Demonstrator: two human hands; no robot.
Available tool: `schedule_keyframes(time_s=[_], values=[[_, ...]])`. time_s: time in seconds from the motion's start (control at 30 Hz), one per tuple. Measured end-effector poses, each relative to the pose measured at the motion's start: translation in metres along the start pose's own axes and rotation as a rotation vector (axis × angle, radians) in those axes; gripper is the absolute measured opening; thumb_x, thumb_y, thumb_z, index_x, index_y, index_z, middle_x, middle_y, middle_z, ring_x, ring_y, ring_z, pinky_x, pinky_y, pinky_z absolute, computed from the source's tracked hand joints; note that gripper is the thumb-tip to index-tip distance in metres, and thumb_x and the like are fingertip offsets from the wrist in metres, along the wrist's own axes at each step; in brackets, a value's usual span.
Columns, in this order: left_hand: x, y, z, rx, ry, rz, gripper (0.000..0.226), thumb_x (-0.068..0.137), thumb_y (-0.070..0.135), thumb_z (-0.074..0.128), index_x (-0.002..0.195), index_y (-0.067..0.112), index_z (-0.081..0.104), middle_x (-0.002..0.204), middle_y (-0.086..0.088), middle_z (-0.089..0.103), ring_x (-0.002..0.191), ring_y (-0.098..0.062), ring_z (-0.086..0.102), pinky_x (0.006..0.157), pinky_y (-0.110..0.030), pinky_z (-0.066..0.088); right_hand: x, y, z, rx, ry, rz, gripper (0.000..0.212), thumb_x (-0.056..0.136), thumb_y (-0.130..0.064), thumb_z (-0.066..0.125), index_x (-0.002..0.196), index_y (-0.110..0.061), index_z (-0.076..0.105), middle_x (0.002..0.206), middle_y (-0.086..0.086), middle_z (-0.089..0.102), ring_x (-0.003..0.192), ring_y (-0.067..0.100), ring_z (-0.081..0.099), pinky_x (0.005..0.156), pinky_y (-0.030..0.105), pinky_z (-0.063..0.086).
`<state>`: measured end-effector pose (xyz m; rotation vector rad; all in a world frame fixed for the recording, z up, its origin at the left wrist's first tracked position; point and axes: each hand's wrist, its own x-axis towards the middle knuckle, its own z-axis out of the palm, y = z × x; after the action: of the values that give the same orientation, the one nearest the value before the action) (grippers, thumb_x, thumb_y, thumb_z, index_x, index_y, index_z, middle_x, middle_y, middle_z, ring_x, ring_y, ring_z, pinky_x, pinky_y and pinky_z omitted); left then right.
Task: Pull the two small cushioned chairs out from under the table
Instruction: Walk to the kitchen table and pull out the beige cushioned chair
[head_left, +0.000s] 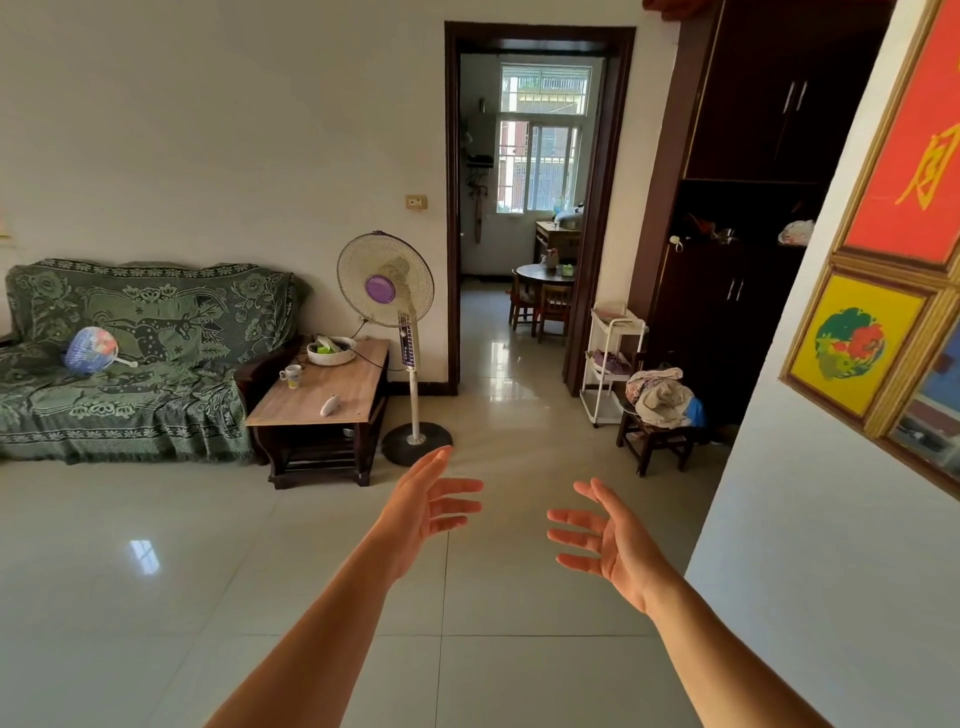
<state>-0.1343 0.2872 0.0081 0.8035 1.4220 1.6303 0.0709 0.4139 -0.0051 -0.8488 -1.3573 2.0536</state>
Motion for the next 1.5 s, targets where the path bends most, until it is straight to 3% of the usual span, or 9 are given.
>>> schedule_keyframes(time_s=[0.57,0.8,1.2,1.37,1.5], values=[[0.106,-0.011,-0.033,-0.033,0.059,-0.031,0.047,0.093,0.043,0.043,0.136,0.024,0.042,0.107,-0.01,0.073,0.094,-0.029,0.07,0.076,-0.037,0.053,0.116,-0.015,0.0,-0.04,0.014,0.013,0.045,0.092,-0.043,0.043,0.132,-0.022,0.044,0.109,0.017,0.069,0.089,0.03,0.069,0.064,0.038,0.056],[0.228,-0.006,-0.06,-0.063,0.027,-0.05,0.048,0.095,0.04,0.043,0.138,0.019,0.041,0.103,-0.01,0.074,0.09,-0.03,0.071,0.072,-0.037,0.052,0.228,-0.031,0.01,-0.003,0.09,-0.005,0.043,0.092,-0.042,0.045,0.13,-0.022,0.046,0.108,0.018,0.069,0.088,0.032,0.067,0.064,0.039,0.055],[0.442,0.029,-0.099,-0.029,-0.056,-0.062,0.044,0.091,0.047,0.047,0.131,0.03,0.042,0.094,-0.001,0.077,0.082,-0.022,0.073,0.069,-0.033,0.053,0.419,-0.08,0.017,0.028,0.167,-0.016,0.041,0.092,-0.041,0.045,0.128,-0.021,0.049,0.109,0.019,0.068,0.09,0.034,0.067,0.068,0.042,0.055],[0.516,0.019,-0.101,-0.018,-0.064,-0.092,0.036,0.09,0.048,0.047,0.124,0.035,0.044,0.097,0.0,0.076,0.089,-0.024,0.072,0.071,-0.033,0.054,0.488,-0.094,0.006,0.047,0.175,-0.014,0.04,0.092,-0.041,0.045,0.127,-0.022,0.05,0.107,0.018,0.069,0.087,0.033,0.067,0.068,0.042,0.055],[0.583,0.012,-0.097,-0.008,-0.062,-0.095,0.031,0.092,0.046,0.045,0.121,0.035,0.044,0.103,-0.004,0.074,0.093,-0.027,0.07,0.08,-0.04,0.055,0.553,-0.106,-0.012,0.038,0.173,-0.009,0.04,0.092,-0.042,0.044,0.127,-0.023,0.049,0.107,0.018,0.069,0.088,0.032,0.067,0.067,0.042,0.054]])
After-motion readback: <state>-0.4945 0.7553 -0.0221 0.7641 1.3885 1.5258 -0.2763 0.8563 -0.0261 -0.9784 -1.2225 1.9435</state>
